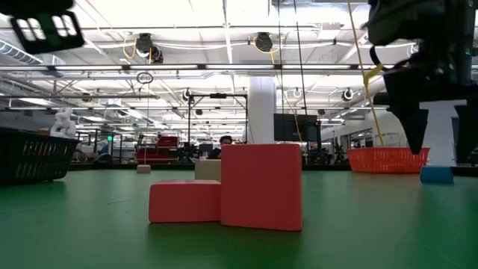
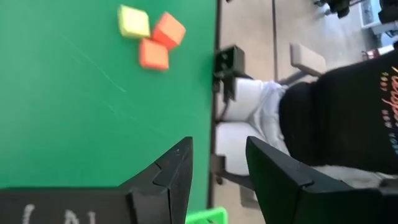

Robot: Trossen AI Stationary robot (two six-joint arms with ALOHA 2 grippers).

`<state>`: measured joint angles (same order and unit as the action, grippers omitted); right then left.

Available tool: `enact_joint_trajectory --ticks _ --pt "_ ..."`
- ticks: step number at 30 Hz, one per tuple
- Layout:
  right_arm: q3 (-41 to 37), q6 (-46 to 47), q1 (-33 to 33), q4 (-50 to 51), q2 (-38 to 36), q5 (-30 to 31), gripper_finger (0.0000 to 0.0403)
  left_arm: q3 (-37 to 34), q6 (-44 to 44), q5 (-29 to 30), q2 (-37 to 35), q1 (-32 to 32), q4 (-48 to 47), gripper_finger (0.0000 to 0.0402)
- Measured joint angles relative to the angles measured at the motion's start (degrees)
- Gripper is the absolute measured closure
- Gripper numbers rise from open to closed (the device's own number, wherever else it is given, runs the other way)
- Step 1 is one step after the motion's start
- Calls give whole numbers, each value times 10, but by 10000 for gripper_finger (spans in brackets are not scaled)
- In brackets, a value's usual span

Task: Sort & place blocks by color
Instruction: Put the bottom blue wooden block into the blue basket

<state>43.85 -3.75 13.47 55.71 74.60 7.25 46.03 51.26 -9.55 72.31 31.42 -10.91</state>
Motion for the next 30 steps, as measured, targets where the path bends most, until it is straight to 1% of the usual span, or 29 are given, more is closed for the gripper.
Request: enact_joint_trajectory --ticks 3,10,15,23,30 --pt "-12 -18 5 -6 0 3 133 0 -20 0 0 -12 0 252" --pt "-12 -21 5 -10 0 3 133 0 -65 0 0 -35 0 252" --pt "-12 -21 5 -15 8 3 133 0 -73 -1 0 -45 0 252" --pt "-7 -24 5 -23 65 2 133 0 -76 -1 0 -47 0 252" --pt "0 -60 5 -60 105 1 134 0 -76 -1 0 -47 -3 252"
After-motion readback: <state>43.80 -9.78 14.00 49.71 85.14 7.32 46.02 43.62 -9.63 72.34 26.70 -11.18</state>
